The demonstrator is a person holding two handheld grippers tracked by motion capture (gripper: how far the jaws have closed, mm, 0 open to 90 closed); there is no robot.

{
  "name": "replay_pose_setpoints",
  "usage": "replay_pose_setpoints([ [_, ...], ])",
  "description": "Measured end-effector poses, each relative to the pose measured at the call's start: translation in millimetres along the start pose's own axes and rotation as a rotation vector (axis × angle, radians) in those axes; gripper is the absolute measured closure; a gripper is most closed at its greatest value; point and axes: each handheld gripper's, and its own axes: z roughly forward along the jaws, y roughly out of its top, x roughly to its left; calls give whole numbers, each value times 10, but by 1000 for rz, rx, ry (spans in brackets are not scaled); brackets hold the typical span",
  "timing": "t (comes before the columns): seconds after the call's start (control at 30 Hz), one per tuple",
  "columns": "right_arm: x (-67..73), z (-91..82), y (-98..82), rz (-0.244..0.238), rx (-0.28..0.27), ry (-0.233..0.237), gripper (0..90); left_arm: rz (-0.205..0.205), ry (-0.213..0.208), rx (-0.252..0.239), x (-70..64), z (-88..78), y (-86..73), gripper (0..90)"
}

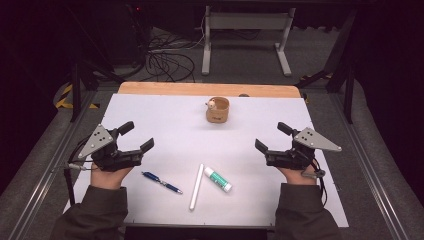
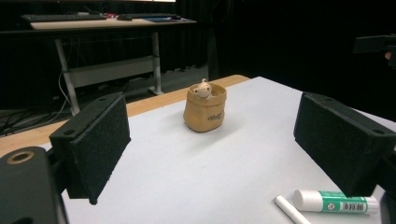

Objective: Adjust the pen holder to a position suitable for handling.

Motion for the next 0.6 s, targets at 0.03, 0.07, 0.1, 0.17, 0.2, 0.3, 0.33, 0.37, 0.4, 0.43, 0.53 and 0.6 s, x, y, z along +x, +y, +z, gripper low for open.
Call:
replay_pose_setpoints([
  [0.03, 0, 0, 0, 0, 0, 0, 41, 6, 4, 0, -18, 8, -3, 115],
  [0.07, 7, 4, 1, -1, 1, 4, 41, 14, 10, 5, -33, 13, -3, 118],
  [0.1, 12, 5, 1, -3, 2, 5, 42, 12, 6, 5, -51, 30, 1, 119],
  [0.17, 20, 1, 3, -3, 3, 7, 41, 8, 4, 1, -61, 43, 2, 120],
  [0.2, 24, -1, 7, -7, 0, 9, 41, 9, 2, 0, -71, 57, 1, 121],
  [0.3, 31, -10, 18, -9, -4, 8, 41, 15, 7, 21, -105, 112, -9, 121],
  [0.33, 34, -15, 22, -8, -6, 9, 41, 16, 3, 24, -117, 133, -16, 121],
  [0.37, 35, -20, 27, -9, -9, 7, 41, 17, 0, 26, -130, 152, -22, 121],
  [0.4, 33, -33, 33, -10, -11, 2, 41, 18, -2, 35, -161, 186, -33, 122],
  [0.43, 32, -38, 34, -11, -13, 0, 41, 18, -2, 35, -161, 186, -33, 123],
  [0.53, 36, -51, 36, -8, -13, 2, 41, 19, 10, 29, -214, 232, -48, 128],
  [0.6, 48, -83, 48, -18, -10, -7, 41, 10, 18, 27, -247, 273, -50, 129],
])
